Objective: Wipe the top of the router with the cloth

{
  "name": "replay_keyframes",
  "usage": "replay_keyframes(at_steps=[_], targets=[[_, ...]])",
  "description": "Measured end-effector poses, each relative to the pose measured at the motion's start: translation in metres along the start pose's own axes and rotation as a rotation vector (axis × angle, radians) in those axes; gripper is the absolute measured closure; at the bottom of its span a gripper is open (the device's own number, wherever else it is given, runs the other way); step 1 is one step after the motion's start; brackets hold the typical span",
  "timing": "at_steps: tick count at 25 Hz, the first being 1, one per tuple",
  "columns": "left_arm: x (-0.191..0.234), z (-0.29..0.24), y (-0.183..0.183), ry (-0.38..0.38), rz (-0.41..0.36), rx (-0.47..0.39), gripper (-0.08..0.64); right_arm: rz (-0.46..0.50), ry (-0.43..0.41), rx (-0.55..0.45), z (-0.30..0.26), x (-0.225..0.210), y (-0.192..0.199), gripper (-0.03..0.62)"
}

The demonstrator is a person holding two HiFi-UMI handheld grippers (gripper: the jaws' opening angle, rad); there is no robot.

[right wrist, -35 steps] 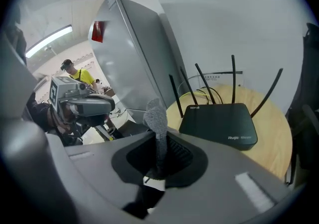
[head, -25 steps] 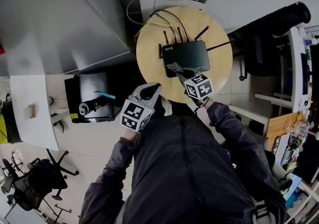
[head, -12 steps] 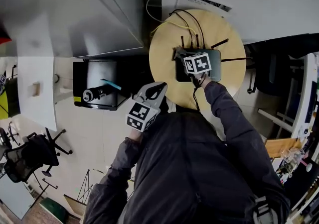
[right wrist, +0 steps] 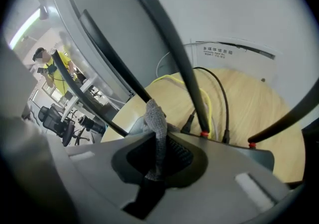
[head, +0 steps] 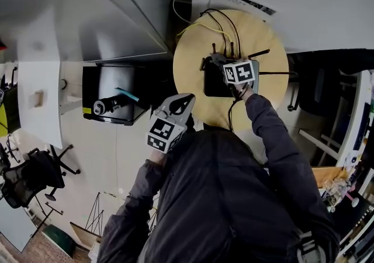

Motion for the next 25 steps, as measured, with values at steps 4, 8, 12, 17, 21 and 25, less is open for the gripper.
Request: replay_keyframes(at_steps=[4,8,12,17,21,25], targets=[[0.000,-0.010,-0.005,0.019,-0.013,0.004,0.560,-0.049,0.028,-0.008,0.010,-0.029,0.010,0.560],[-0.001,-0.013,-0.007,0.031,-0.026,0.003,0.560,-0.109,0.064,-0.020,0.022,-0.063,0.024,0.560],[-0.001,-0.013,-0.008,0.042,-0.027,0.024,0.560,-0.154,0.131,-0.030,0.035,-0.095,0.036,0.560],[0.000,-0.014,-0.009,0.049,-0.036,0.013,0.560,-0.187,0.197,-0.034,0.046,-0.121,0.048,0.560],[0.001,-0.013,-0.009,0.053,-0.043,0.012,0.560,-0.185,0.223,-0.027,0.048,-0.126,0.050,0.560],[0.001,-0.010,-0.009,0.053,-0.038,0.009,0.560,-0.216,0.217,-0.058,0.050,-0.119,0.048,0.560]])
Point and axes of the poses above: the fingertips, and each gripper's own axes: z backward along the fingers, x to its left, y out of its underside, the point moved 8 cm from there along z, backward along the fingers, and after that the axes turned 9 degrees about y, right-handed, at the moved point
